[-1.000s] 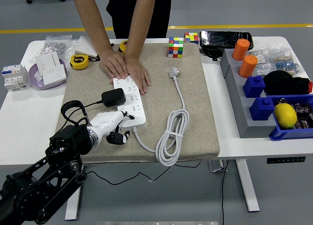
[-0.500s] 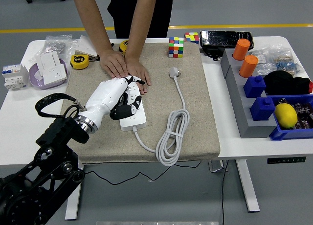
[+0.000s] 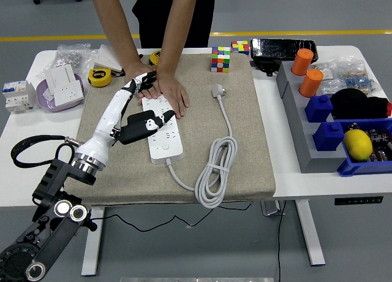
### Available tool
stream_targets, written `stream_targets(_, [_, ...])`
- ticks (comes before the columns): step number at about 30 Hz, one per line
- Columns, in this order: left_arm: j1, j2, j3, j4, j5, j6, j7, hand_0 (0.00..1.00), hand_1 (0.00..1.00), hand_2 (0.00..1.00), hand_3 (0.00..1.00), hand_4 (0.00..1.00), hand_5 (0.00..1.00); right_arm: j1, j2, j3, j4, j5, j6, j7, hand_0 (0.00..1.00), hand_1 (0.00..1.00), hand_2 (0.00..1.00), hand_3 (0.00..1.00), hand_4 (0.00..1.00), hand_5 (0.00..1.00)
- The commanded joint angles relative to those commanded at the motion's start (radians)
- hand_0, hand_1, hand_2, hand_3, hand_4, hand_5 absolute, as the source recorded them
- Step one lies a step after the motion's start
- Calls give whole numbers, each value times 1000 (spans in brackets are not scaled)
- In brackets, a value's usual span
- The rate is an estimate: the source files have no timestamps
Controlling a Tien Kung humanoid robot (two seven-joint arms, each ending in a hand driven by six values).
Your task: Pick up the plug,place it near the board,insert it into the board,press the button
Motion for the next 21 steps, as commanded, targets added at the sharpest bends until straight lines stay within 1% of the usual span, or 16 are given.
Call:
stream_targets(2, [8, -2, 5, 3, -85, -2, -18, 998, 998, 998, 998, 998, 644, -1, 0, 0, 0, 0, 0, 0, 818, 746, 742, 758, 998, 807])
stream_targets(3, [11, -3, 4, 5, -130, -1, -19, 998, 998, 998, 998, 998, 629, -2, 0, 1, 0, 0, 0, 0, 818, 747, 742, 757, 998, 807])
stream_targets(6, [14, -3, 3, 8, -259, 0, -14, 998, 998, 998, 998, 998, 629, -3, 0, 0, 0, 2, 0, 0, 818, 747, 742, 757, 998, 807])
stream_targets(7, [13, -3, 3, 9, -279, -1, -11, 998, 998, 998, 998, 998, 629, -3, -1, 1, 0, 2, 0, -1, 818, 747, 742, 757, 998, 807])
stream_targets(8, [13, -3, 1, 9, -276, -3, -5, 998, 998, 998, 998, 998, 629, -2, -1, 1, 0, 2, 0, -1, 818, 747, 742, 757, 998, 807])
stream_targets(9, [11, -4, -2, 10, -257, -7, 6, 998, 998, 976, 998, 998, 619, -2, -1, 1, 0, 2, 0, -1, 819, 747, 742, 757, 998, 807])
stream_targets(10, [10, -3, -5, 10, -238, -9, 15, 998, 998, 976, 998, 998, 619, -2, -1, 0, 0, 3, 0, 0, 819, 747, 742, 757, 998, 807])
stream_targets(14, [-7, 4, -18, 11, -92, -37, 102, 998, 998, 976, 998, 998, 619, 1, -1, 0, 0, 4, -1, 0, 819, 747, 742, 757, 998, 807])
stream_targets(15, [-10, 6, -20, 11, -47, -55, 124, 491, 456, 459, 998, 965, 285, 1, -1, 1, 0, 4, -1, 0, 818, 747, 741, 757, 998, 807])
stream_targets(20, [-44, 21, 1, 23, 160, -124, 216, 491, 456, 459, 998, 965, 285, 2, -1, 0, 0, 5, -1, 0, 818, 747, 741, 757, 998, 807])
stream_targets(21, [-48, 22, 4, 27, 198, -137, 232, 228, 77, 186, 819, 696, 52, 3, -1, 0, 0, 5, -1, 0, 818, 747, 742, 757, 998, 807])
